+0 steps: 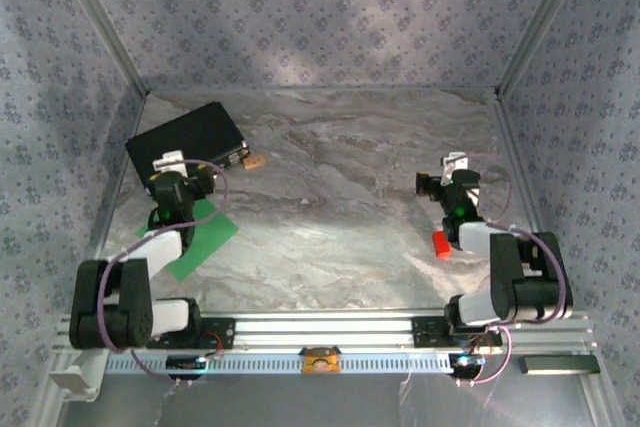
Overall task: Fold a paper plane with a square sheet of paper (pick it up from the middle)
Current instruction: Move the square sheet of paper to the center of the table.
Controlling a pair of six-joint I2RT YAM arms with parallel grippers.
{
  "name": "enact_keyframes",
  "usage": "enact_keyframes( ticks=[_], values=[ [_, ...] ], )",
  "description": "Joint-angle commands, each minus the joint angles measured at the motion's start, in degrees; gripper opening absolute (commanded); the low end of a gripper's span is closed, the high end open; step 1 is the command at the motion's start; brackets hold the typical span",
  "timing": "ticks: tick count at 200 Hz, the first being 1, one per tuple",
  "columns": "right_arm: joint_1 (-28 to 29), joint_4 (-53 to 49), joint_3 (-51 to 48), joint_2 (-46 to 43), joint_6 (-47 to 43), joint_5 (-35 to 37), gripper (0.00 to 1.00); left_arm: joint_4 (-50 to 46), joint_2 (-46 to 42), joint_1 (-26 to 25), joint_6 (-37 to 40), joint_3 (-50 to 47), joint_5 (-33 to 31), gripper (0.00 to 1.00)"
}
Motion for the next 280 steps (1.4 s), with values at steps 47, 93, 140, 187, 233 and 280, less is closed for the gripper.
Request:
enact_keyframes(
  ticks=[47,93,140,187,233,280],
  values=[
    [0.5,-39.2,14.3,-14.8,25.4,-16.4,0.99,-46.7,-10.7,0.9,-32.8,11.3,1.4,1.00],
    [3.4,-33.3,7.5,-18.5,37.2,-32.8,0.99,-42.5,-10.9,0.9,-37.9,4.0,13.2,1.00],
    [9.2,-36.3,7.9,-19.4,34.7,-32.8,0.99,-46.0,-0.5,0.8,-35.3,9.2,18.5,1.00],
    [12.8,-39.2,7.7,-19.5,35.4,-29.4,0.99,-46.9,5.3,0.8,-34.5,11.7,19.8,0.99],
    [13.5,-46.3,9.9,-19.9,35.3,-25.5,0.99,-47.9,6.3,0.6,-35.5,9.3,24.1,0.98],
    [12.2,-41.5,7.3,-22.0,37.4,-30.6,0.99,-46.5,5.8,-8.5,-37.5,6.1,25.9,0.96]
  ],
)
